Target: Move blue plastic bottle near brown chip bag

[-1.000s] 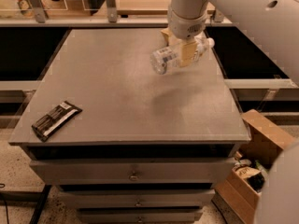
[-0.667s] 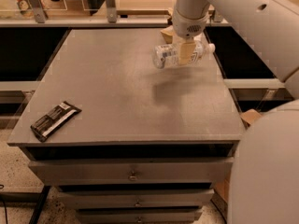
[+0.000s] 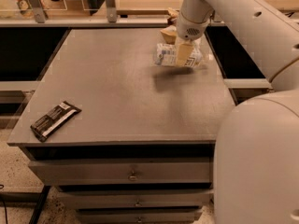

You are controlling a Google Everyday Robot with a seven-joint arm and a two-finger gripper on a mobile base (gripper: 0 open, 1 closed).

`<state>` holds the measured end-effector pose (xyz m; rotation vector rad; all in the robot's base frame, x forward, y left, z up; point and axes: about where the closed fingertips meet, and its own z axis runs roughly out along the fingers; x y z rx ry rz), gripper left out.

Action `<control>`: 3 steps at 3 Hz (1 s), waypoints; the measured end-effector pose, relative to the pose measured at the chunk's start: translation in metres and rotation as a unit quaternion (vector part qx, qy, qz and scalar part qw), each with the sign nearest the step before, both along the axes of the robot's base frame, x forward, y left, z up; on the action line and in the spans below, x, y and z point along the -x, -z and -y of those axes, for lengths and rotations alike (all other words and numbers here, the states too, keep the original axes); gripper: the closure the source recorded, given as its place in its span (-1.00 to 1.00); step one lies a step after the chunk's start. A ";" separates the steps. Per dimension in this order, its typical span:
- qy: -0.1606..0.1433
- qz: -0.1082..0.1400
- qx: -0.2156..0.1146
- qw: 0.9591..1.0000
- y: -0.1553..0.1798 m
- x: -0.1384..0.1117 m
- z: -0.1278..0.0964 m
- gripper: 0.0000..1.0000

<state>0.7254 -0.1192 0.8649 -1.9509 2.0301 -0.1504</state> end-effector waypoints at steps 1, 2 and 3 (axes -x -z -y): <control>0.022 -0.011 -0.008 1.000 0.006 -0.006 0.001 0.19; 0.039 -0.015 -0.003 0.999 0.007 -0.009 0.002 -0.27; 0.038 -0.015 -0.003 0.999 0.010 -0.011 0.000 -0.74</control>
Offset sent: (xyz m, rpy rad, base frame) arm 0.0114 -0.0052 0.0002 -0.0097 0.0378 -0.1239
